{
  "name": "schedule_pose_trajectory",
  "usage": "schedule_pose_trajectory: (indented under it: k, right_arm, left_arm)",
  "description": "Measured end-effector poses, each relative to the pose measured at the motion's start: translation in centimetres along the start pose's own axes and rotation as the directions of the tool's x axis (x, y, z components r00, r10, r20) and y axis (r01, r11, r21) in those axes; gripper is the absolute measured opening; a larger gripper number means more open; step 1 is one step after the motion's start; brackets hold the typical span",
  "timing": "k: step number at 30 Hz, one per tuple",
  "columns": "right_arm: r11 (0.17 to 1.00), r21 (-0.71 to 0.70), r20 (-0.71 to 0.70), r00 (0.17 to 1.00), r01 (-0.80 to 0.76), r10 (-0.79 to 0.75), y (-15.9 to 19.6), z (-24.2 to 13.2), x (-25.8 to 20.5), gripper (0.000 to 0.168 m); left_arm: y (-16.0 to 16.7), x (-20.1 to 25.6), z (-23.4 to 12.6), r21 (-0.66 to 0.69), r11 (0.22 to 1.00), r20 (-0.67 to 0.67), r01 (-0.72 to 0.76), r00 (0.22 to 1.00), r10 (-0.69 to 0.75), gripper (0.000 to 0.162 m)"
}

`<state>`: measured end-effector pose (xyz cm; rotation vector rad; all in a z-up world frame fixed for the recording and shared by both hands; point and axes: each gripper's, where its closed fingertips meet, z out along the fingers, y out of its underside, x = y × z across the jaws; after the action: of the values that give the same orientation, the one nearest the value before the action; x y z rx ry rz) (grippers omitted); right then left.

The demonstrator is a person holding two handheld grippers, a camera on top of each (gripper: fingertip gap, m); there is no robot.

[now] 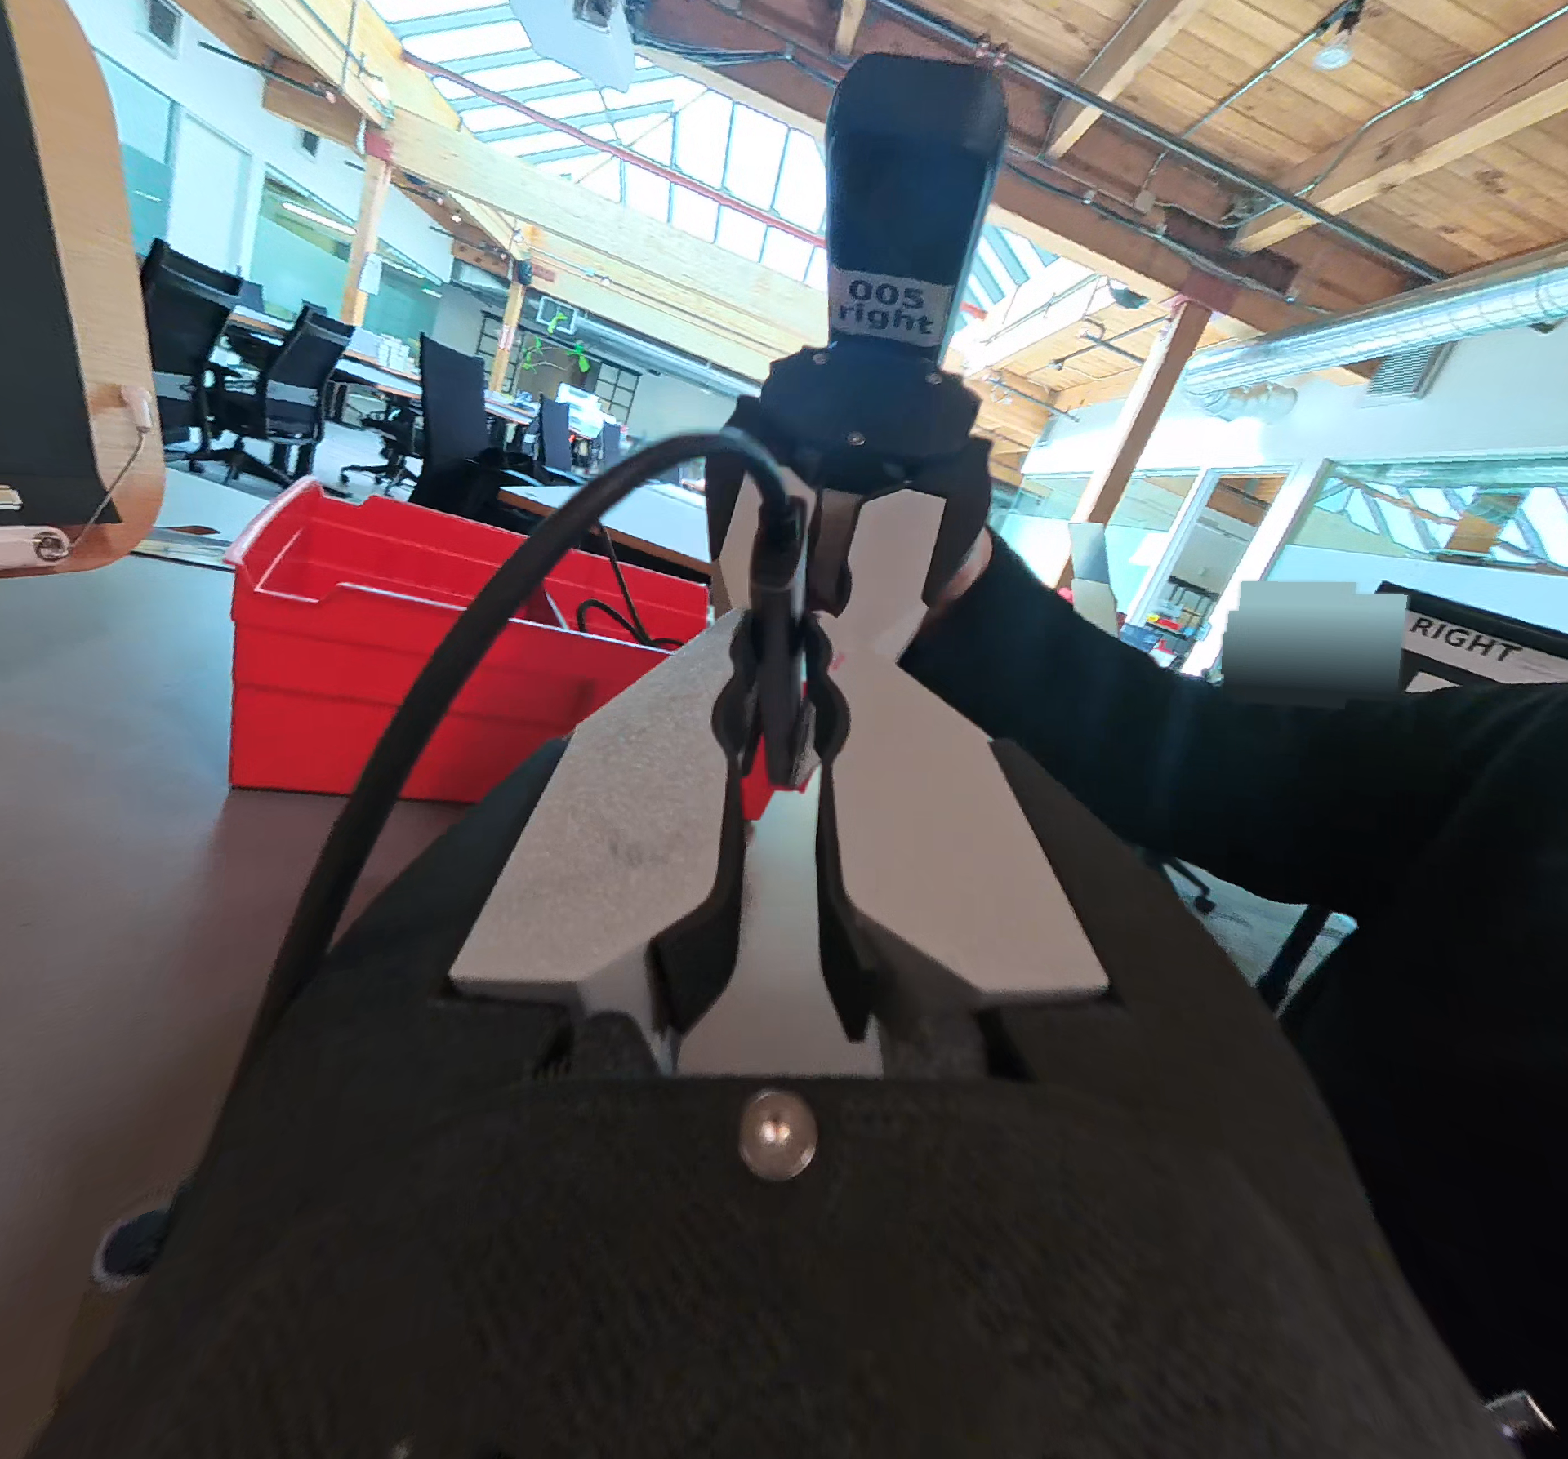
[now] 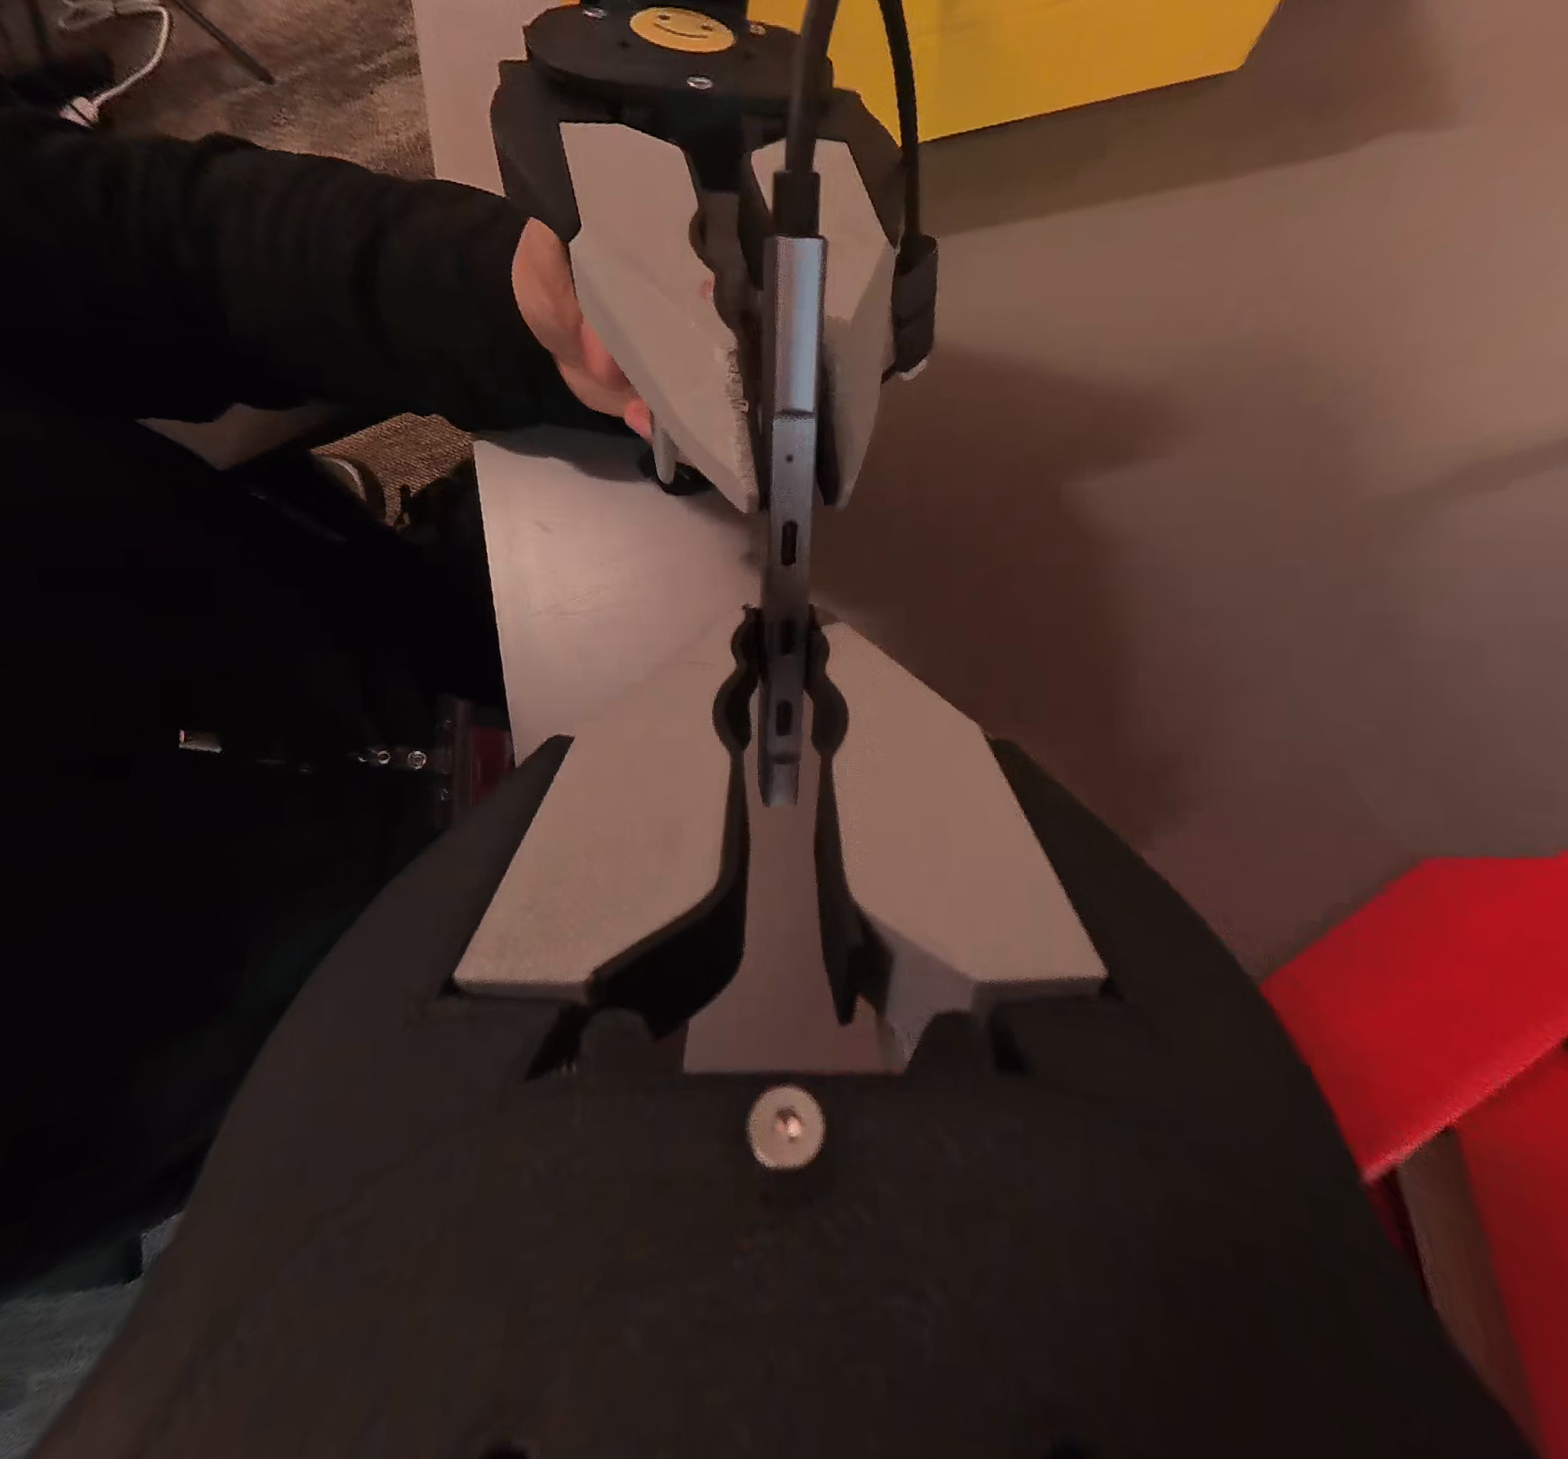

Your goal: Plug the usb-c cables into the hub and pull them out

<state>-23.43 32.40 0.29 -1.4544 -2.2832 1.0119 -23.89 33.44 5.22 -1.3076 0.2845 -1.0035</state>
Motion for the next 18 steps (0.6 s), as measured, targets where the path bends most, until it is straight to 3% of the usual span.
schedule_pose_trajectory:
  k: [5,10,15,18]
  right_arm:
    - [0.999,0.046,-0.132,0.991,-0.029,0.035,-0.6,-4.8,2.5,0.006]
    - [0.962,0.271,-0.392,0.917,0.034,0.078,-3.9,-15.3,6.0,0.006]
    - [0.965,0.247,-0.609,0.789,0.094,0.079,-3.6,-22.9,9.4,0.006]
    - [0.981,0.184,-0.671,0.738,0.069,0.074,-1.9,-24.4,12.0,0.006]
  left_arm:
    - [0.3,-0.9,0.1,-0.047,0.996,0.104,-0.078,0.991,0.082,0.018]
    - [0.7,-0.1,0.5,-0.077,0.991,0.083,-0.109,0.990,0.115,0.016]
    - [1.7,-2.4,0.3,-0.176,0.965,0.232,-0.195,0.944,0.233,0.011]
    - [2.1,-5.6,-1.0,-0.289,0.923,0.417,-0.256,0.834,0.362,0.007]
